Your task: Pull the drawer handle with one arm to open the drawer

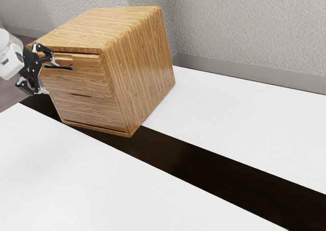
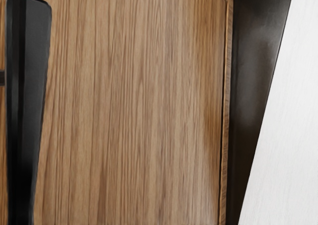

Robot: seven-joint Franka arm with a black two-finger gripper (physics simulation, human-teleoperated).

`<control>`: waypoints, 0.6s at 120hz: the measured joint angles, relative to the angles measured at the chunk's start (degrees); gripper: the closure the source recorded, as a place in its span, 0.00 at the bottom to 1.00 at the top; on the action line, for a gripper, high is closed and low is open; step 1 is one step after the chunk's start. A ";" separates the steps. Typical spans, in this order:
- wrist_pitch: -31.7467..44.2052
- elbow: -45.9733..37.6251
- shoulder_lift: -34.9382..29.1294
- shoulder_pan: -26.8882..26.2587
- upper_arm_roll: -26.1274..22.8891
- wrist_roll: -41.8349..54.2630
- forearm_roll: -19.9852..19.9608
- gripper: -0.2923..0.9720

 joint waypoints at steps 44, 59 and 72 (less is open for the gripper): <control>0.05 -2.08 0.87 2.78 -0.57 -0.91 -0.67 0.21; 0.07 -3.92 0.97 5.20 -1.95 -1.12 -1.10 0.23; -0.07 -6.18 0.95 8.58 -4.39 -1.26 -1.74 0.29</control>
